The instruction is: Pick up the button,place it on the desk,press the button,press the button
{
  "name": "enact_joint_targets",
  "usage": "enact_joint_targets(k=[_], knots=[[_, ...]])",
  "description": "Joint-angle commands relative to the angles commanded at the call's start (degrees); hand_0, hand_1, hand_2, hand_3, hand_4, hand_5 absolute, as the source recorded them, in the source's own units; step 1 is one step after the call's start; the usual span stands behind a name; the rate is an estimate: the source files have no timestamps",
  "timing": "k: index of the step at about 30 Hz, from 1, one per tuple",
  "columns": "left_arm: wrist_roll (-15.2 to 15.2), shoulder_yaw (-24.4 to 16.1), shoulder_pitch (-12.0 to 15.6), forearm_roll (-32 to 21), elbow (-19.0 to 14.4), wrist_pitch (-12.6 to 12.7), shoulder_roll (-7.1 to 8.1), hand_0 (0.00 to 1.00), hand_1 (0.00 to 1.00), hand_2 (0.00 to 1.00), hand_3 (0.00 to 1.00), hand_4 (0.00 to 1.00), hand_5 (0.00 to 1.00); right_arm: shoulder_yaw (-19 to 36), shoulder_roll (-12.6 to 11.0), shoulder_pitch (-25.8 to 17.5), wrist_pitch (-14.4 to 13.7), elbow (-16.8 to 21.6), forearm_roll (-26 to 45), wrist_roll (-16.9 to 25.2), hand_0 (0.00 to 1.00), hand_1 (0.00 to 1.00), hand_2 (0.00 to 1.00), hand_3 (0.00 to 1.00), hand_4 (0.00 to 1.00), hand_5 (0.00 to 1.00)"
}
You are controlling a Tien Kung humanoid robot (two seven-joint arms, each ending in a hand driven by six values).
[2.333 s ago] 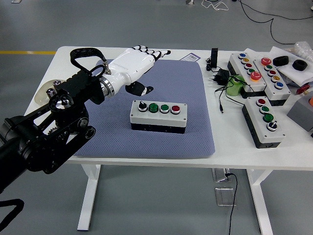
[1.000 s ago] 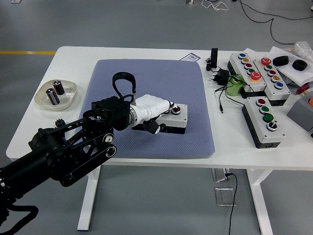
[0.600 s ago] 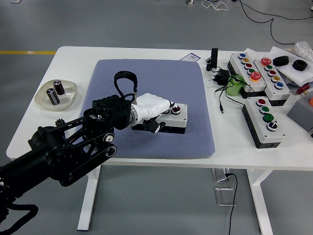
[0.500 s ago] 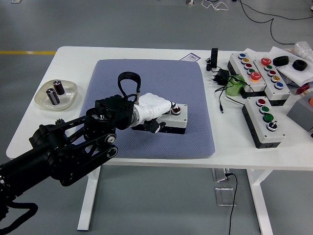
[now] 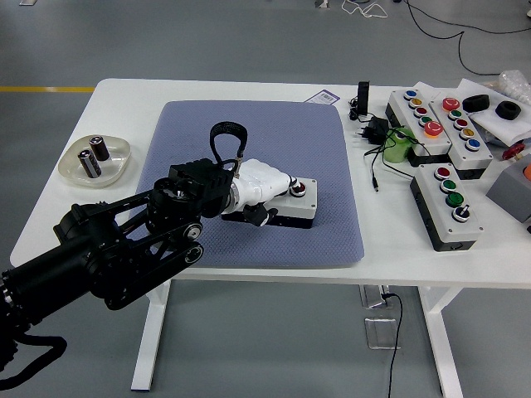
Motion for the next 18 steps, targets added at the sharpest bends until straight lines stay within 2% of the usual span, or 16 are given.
enact_joint_targets(k=[4,8,12,18], knots=[[0.2,-0.1,-0.2,-0.3,0.6,-1.3,-0.08,0.014,0.002,0.047,0.711,0.500,0.002,0.2,0.0,0.0,0.0,0.0,-0.2,0.0,0.655,0.574,0.609,0.648,0.280,0.281],[0.0,-0.7,0.3,-0.2,0.4,-0.1,0.05,0.016,0.002,0.048,0.720,0.507,0.002,0.1,0.0,0.0,0.0,0.0,-0.1,0.0,0.656,0.574,0.609,0.648,0.280,0.281],[-0.1,-2.8,0.7,-0.1,-0.8,0.4,0.35,0.016,0.002,0.048,0.720,0.507,0.002,0.2,0.0,0.1,0.0,0.0,-0.1,0.0,0.656,0.574,0.609,0.648,0.280,0.281],[0.4,-7.1,1.4,-0.5,-4.1,-1.1,1.26,0.019,0.002,0.048,0.732,0.513,0.002,0.2,0.0,0.1,0.0,0.0,-0.1,0.0,0.656,0.574,0.608,0.648,0.280,0.281]])
